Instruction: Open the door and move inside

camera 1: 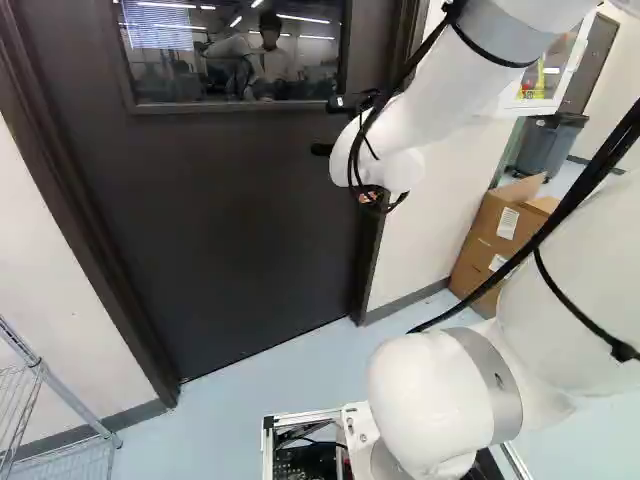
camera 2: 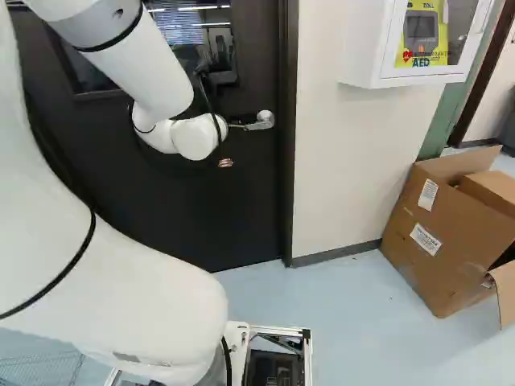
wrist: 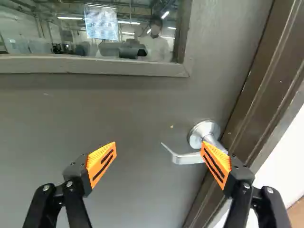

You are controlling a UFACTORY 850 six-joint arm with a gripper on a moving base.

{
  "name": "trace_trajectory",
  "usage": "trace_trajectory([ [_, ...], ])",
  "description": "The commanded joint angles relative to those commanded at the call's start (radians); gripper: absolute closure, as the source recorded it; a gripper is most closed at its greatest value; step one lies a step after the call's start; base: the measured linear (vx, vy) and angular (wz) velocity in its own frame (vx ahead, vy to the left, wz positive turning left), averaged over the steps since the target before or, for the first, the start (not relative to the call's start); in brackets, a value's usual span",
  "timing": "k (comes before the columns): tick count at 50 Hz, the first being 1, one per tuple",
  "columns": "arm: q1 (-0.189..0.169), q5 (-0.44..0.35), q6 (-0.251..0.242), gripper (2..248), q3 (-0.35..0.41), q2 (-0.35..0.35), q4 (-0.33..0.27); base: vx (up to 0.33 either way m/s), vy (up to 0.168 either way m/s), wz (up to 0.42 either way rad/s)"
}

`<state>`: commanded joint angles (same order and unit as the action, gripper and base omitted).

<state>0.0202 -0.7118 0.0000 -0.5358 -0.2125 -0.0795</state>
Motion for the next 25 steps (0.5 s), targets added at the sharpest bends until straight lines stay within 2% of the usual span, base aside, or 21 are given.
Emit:
trace_trajectory([
  [25, -0.031, 0.000, 0.000, 3, -0.039, 0.019, 0.000, 0.000, 0.000, 0.000],
])
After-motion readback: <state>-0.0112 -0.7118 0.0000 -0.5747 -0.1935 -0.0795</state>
